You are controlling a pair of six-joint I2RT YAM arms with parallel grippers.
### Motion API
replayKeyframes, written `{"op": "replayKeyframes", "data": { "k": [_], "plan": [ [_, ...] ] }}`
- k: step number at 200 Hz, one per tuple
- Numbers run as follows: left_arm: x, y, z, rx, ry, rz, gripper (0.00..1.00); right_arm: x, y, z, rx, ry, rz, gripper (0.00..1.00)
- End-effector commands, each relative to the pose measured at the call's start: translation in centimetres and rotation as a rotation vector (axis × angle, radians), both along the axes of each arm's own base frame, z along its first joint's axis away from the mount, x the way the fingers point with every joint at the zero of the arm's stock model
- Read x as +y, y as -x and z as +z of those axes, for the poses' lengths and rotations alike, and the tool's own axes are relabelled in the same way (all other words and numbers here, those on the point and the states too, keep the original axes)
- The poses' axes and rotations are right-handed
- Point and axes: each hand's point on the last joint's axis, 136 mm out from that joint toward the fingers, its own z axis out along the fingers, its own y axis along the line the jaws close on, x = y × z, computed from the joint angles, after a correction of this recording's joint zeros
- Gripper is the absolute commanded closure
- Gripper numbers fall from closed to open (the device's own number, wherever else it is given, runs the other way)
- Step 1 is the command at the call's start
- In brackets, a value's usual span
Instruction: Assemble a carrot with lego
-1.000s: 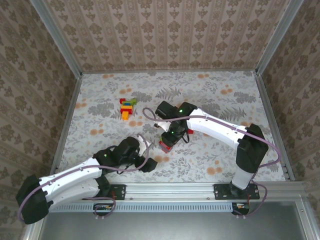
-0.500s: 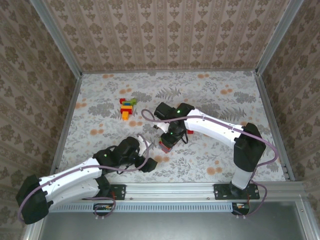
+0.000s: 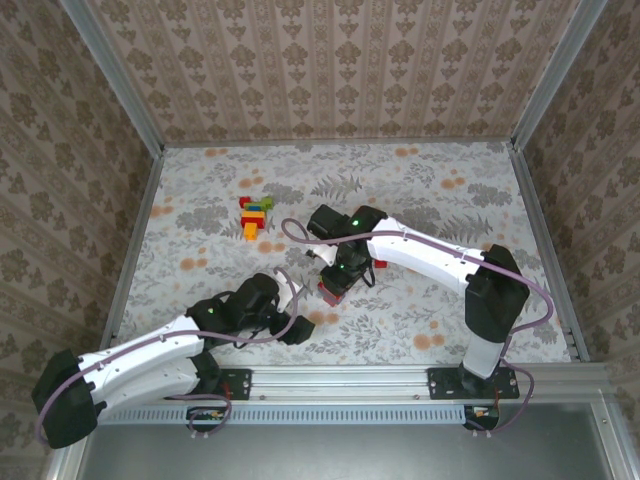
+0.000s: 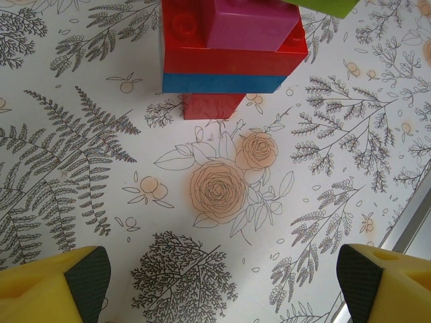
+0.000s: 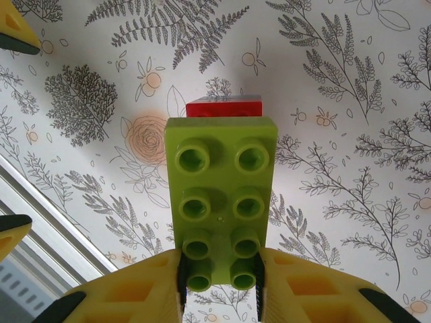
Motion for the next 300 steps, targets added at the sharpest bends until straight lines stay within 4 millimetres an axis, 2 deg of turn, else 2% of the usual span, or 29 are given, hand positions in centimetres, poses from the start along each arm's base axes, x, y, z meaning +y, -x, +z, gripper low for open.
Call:
{"op": "replayKeyframes", "data": {
  "k": [1,186,222,270,300],
  "plan": [
    [0.0,0.0,0.3,-0.004,0.000,0.008,0.10,0.2,-0.2,0.1,-0.006,0.021,0.016,0.68],
    [0.0,0.0,0.4,-0.011,0.009,0.004,0.10,0.1,-0.6,0.9,-0.023,0.041,0.033,0.63],
    [0.0,0.0,0.4,-0.012,0.008,0.004,0.10,0.1,-0.6,0.9,-0.029,0.038,0.033,0.59],
    [0.0,0.0,0.5,-0.014,0.009,0.007,0.10,0.3,-1.3,3.3,-0.093,0.004,0.025,0.46],
    [0.0,0.0,0.4,-0.012,0.009,0.004,0.10,0.5,-1.9,5.4,-0.144,-0.027,0.022,0.47]
  ]
}}
